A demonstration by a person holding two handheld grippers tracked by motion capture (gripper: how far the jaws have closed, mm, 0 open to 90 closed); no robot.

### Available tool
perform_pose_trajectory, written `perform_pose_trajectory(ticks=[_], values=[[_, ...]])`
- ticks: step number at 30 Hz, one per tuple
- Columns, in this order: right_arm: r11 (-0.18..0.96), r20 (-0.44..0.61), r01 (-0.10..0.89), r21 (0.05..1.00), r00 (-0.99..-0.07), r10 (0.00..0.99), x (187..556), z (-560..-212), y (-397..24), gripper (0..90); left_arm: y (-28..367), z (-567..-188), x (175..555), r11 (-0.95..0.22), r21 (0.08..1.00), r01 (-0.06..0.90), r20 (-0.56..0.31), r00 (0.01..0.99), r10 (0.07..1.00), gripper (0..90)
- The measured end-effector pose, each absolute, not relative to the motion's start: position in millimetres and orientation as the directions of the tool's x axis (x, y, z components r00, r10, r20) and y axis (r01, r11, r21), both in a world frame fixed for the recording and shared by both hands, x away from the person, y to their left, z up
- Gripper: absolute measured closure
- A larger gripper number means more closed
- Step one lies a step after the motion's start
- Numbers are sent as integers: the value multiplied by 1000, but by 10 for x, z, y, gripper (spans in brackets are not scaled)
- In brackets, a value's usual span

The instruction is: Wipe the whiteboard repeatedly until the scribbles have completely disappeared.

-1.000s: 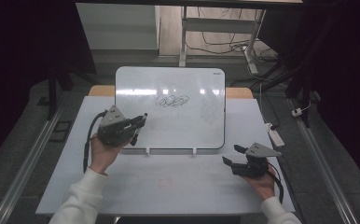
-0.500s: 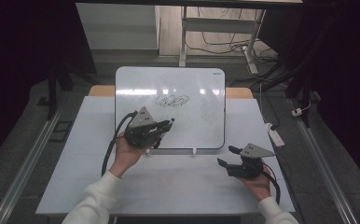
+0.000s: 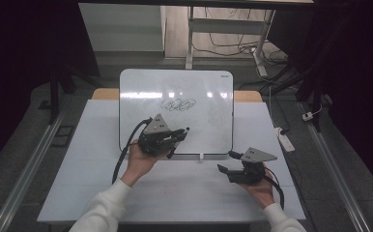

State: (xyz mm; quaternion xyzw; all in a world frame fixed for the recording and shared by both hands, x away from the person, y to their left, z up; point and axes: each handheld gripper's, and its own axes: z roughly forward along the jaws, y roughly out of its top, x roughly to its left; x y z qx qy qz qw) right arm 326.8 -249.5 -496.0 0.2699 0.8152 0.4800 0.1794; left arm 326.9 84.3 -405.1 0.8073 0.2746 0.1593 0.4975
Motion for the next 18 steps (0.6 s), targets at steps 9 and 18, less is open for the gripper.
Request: perform_pose_trajectory(ticks=[9, 18], values=[[398, -14, 259, 880, -823, 568, 3306, -4926, -2295, 293, 708, -4104, 3314, -375, 882, 286, -9, 805, 594, 819], [384, 33, 272, 883, -850, 526, 3317, -4875, -2119, 331, 620, -4215, 3424, -362, 882, 301, -34, 808, 588, 820]])
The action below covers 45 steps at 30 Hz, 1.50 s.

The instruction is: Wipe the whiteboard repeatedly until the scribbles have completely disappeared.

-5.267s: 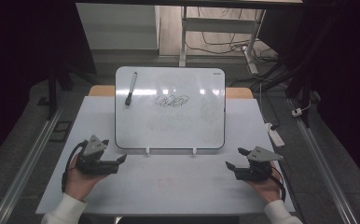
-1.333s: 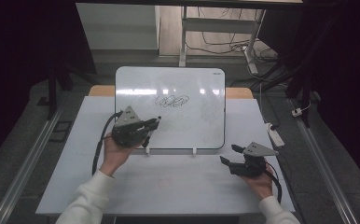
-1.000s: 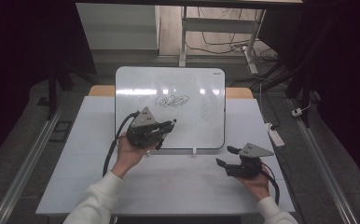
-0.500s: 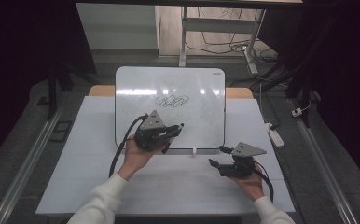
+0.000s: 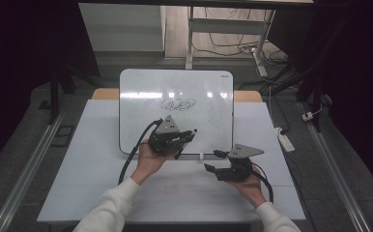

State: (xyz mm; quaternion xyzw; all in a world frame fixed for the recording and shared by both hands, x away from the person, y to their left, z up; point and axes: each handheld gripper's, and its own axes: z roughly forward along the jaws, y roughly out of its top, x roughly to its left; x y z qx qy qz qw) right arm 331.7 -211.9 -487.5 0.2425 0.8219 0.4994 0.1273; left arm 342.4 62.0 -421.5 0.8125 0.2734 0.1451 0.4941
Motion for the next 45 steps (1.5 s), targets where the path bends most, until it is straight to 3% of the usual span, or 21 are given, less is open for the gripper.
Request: perform_pose_trajectory(ticks=[15, 24, 28, 29, 33, 45], values=[[329, 184, 386, 862, -843, 505, 3371, -4712, -1675, 400, 466, -4290, 3416, -368, 888, 278, -11, 811, 585, 819], [308, 255, 446, 840, -827, 501, 3456, -4704, -1489, 517, 427, -4280, 3378, -373, 889, 264, 9, 806, 591, 819], [297, 279, 475, 828, -809, 517, 3490, -4715, -1433, 601, 400, -4308, 3380, -378, 886, 269, 6, 808, 589, 819], [296, 290, 489, 820, -802, 523, 3510, -4722, -1420, 693, 394, -4313, 3380, -382, 884, 268, 8, 810, 587, 819], [288, 316, 523, 802, -782, 538, 3560, -4742, -1426, 739, 390, -4316, 3382, -382, 885, 267, 12, 806, 591, 819], [291, 367, 587, 756, -747, 554, 3629, -4808, -1421, 761, 322, -4377, 3376, -392, 877, 278, 10, 805, 593, 812]])
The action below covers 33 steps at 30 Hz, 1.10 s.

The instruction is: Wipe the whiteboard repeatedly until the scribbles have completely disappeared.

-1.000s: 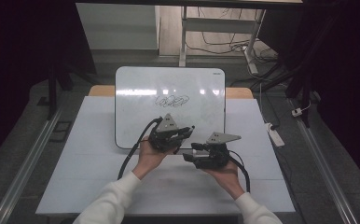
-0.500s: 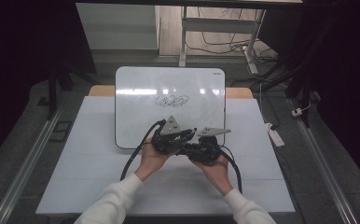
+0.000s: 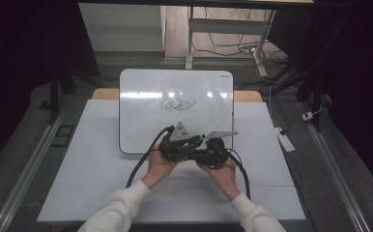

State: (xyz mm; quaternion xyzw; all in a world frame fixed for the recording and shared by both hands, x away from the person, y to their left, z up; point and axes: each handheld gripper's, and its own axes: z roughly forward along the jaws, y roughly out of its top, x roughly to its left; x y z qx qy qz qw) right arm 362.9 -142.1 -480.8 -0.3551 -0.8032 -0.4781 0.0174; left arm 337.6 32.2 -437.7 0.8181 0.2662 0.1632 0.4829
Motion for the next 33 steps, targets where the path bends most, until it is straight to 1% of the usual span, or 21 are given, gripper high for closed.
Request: perform_pose_trajectory(ticks=[3, 6, 7, 8, 9, 10, 11, 12, 13, 14, 17, 18, 22, 26, 30, 33], values=[[299, 361, 587, 753, -748, 557, 3639, -4821, -1433, 772, 331, -4382, 3382, -388, 878, 280, 1, 810, 586, 809], [306, 341, 570, 763, -757, 558, 3629, -4820, -1440, 774, 355, -4380, 3393, -353, 889, 291, -40, 819, 572, 775], [312, 333, 562, 766, -762, 556, 3625, -4819, -1438, 774, 371, -4373, 3393, -340, 894, 293, -53, 822, 568, 716], [324, 310, 545, 773, -771, 556, 3613, -4813, -1433, 775, 393, -4361, 3390, -334, 895, 295, -57, 819, 570, 585], [324, 310, 545, 773, -771, 556, 3613, -4813, -1433, 775, 427, -4344, 3386, -332, 896, 294, -55, 817, 574, 585], [328, 289, 522, 787, -782, 551, 3609, -4798, -1440, 775, 474, -4324, 3380, -326, 898, 296, -56, 811, 582, 496], [325, 278, 508, 797, -788, 549, 3610, -4786, -1452, 775, 535, -4303, 3372, -319, 899, 300, -58, 803, 593, 459], [325, 278, 508, 797, -788, 549, 3610, -4786, -1452, 775, 612, -4282, 3361, -313, 900, 304, -58, 796, 603, 459], [321, 267, 495, 808, -792, 550, 3612, -4771, -1468, 775, 699, -4268, 3348, -304, 901, 310, -64, 788, 613, 424], [311, 262, 484, 818, -795, 547, 3616, -4755, -1486, 775, 796, -4264, 3334, -299, 899, 319, -71, 781, 621, 424], [271, 234, 431, 861, -807, 542, 3643, -4689, -1558, 775, 1101, -4301, 3279, -296, 886, 357, -88, 755, 649, 382], [271, 234, 431, 861, -807, 542, 3643, -4689, -1558, 775, 1200, -4326, 3256, -297, 881, 370, -91, 746, 660, 382], [240, 196, 380, 893, -809, 554, 3684, -4597, -1616, 775, 1532, -4454, 3120, -298, 859, 417, -108, 716, 690, 355], [202, 186, 355, 913, -801, 569, 3780, -4496, -1652, 775, 1788, -4642, 2916, -313, 833, 456, -120, 700, 704, 346], [174, 168, 323, 930, -797, 580, 3939, -4409, -1606, 775, 1959, -4779, 2767, -312, 818, 483, -134, 687, 714, 339], [163, 159, 308, 937, -796, 585, 3990, -4381, -1569, 775, 2039, -4831, 2716, -309, 813, 493, -129, 671, 730, 337]])
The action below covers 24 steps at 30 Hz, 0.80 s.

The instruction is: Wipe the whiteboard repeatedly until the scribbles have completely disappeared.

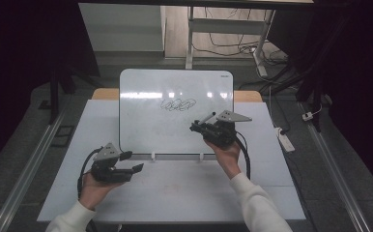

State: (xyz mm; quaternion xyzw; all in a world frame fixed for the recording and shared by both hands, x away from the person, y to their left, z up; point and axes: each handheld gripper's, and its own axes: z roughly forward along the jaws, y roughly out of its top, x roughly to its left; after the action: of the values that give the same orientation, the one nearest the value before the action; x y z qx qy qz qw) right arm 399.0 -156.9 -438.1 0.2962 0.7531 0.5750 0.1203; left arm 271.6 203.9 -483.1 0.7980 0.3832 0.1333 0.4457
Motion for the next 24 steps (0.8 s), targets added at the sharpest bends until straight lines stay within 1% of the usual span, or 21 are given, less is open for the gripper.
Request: perform_pose_trajectory(ticks=[5, 9, 12, 13, 18, 20, 22, 24], values=[[149, 110, 250, 957, -784, 611, 4103, -4297, -1528, 775, 2116, -4877, 2705, -299, 809, 506, -132, 652, 747, 330], [128, 87, 223, 966, -751, 655, 4241, -4234, -1552, 775, 2136, -4884, 2693, -292, 810, 508, -133, 645, 753, 328], [104, 94, 224, 969, -724, 683, 4427, -4216, -1540, 775, 2141, -4887, 2690, -291, 810, 508, -131, 642, 755, 327], [104, 94, 224, 969, -724, 683, 4427, -4216, -1540, 775, 2141, -4892, 2693, -293, 809, 509, -132, 643, 755, 327], [128, 52, 205, 970, -693, 719, 4637, -4208, -1475, 775, 2127, -4925, 2705, -303, 801, 516, -130, 644, 754, 326], [112, 58, 205, 972, -676, 735, 4715, -4200, -1491, 775, 2126, -4931, 2706, -304, 801, 517, -130, 645, 753, 326], [107, 70, 217, 970, -674, 735, 4765, -4223, -1486, 775, 2129, -4933, 2707, -304, 801, 515, -128, 645, 754, 326], [131, 68, 225, 965, -704, 707, 4745, -4284, -1423, 776, 2135, -4935, 2712, -302, 802, 516, -130, 644, 754, 326]])
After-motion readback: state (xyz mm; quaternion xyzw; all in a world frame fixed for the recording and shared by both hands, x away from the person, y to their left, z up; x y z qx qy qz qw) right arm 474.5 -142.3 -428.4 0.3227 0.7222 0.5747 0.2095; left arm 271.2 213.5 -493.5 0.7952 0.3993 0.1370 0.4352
